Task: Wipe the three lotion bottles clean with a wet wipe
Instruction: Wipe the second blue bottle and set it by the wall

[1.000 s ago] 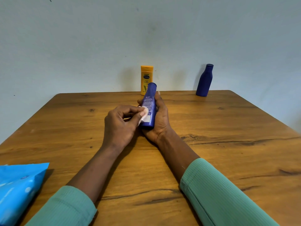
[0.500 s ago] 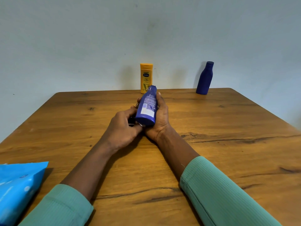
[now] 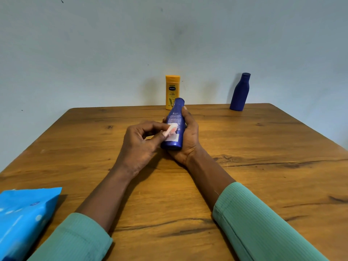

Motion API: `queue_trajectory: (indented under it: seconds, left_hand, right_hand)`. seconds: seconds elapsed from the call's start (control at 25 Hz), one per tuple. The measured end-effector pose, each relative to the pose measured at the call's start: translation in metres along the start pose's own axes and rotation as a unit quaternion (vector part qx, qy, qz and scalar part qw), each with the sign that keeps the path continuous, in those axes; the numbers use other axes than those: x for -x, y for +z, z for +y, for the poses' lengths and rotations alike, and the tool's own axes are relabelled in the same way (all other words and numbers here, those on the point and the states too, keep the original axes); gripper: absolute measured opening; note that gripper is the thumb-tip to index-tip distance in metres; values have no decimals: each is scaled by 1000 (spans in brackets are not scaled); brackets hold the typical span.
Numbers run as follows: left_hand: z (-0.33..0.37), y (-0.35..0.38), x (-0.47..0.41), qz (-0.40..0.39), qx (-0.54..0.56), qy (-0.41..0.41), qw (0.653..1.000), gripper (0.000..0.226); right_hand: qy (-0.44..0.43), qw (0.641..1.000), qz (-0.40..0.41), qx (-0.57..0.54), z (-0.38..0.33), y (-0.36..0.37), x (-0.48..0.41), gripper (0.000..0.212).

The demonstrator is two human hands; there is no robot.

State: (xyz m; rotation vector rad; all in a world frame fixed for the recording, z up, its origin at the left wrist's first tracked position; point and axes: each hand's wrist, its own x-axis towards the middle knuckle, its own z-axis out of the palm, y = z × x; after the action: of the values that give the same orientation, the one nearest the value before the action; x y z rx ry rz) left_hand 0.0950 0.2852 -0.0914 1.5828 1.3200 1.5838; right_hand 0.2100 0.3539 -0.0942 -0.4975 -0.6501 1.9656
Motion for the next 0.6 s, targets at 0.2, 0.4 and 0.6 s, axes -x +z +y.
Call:
queue_trajectory:
  seconds: [0.2, 0.4, 0.6]
  left_hand:
    - [-4, -4, -7, 107, 6, -6, 994, 22]
    - [4, 5, 5, -29, -143, 82, 986, 21]
    - [0, -3, -4, 96, -52, 32, 994, 21]
  right_hand:
    - [-26, 998, -26, 55, 4, 5, 1, 38]
    - [-11, 996, -30, 84, 0, 3, 7, 49]
    - [-5, 989, -60, 137, 1, 11, 11, 42]
